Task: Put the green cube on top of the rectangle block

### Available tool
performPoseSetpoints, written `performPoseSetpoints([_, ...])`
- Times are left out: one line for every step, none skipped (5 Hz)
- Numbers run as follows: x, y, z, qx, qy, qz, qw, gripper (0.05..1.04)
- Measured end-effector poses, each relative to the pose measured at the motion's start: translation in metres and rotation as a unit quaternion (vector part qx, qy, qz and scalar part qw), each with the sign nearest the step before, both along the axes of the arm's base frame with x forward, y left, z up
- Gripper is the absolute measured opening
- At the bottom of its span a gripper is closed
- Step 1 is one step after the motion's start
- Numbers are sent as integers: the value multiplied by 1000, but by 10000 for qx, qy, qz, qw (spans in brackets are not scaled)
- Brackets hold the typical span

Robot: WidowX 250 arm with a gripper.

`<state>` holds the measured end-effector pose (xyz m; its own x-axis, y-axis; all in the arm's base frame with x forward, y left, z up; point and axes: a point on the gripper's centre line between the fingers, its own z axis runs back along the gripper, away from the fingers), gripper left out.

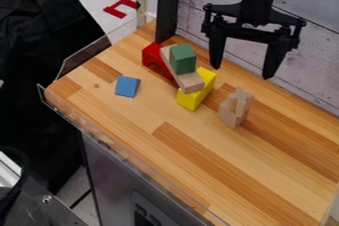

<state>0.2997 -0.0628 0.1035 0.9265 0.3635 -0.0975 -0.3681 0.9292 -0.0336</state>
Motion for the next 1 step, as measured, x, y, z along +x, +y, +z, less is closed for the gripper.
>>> performPoseSetpoints([-2,2,-2,183,-21,-501,9986,999])
